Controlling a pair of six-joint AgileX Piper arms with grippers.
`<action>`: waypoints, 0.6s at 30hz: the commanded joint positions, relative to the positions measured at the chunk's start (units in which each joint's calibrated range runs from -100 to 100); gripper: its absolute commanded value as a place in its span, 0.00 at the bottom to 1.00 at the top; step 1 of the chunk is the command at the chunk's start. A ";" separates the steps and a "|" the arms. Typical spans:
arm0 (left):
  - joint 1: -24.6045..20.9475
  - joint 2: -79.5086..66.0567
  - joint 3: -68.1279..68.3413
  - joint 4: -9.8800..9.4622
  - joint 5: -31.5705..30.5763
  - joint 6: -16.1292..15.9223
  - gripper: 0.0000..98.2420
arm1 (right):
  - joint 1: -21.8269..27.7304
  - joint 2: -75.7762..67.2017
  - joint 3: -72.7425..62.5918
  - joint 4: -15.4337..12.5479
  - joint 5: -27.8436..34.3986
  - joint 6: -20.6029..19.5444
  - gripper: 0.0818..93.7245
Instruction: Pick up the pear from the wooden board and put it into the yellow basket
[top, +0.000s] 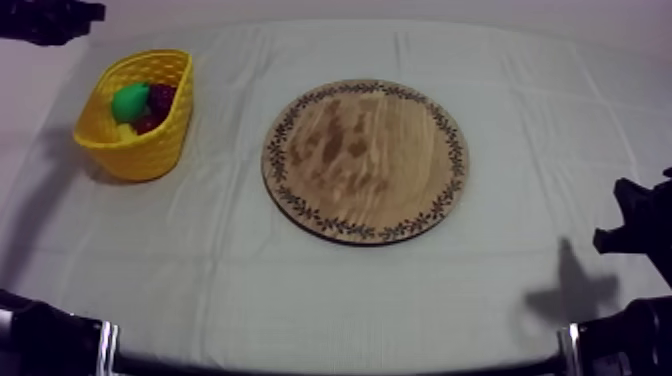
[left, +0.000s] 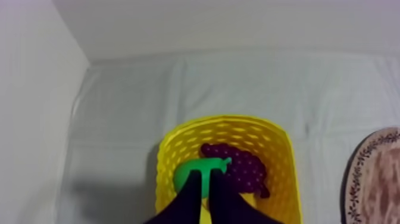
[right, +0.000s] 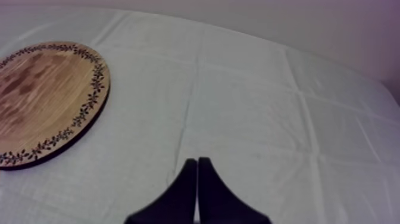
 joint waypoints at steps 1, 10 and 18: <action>-0.10 -7.92 1.71 0.11 -0.76 0.72 0.01 | 0.01 -0.05 0.05 0.02 -0.02 0.01 0.00; -0.03 -31.71 12.91 -0.24 -7.30 4.95 0.00 | 0.01 -0.05 0.05 0.02 -0.02 0.00 0.00; 0.99 -52.62 31.78 -0.42 -14.48 4.78 0.00 | 0.01 -0.05 0.05 0.02 -0.02 0.01 0.00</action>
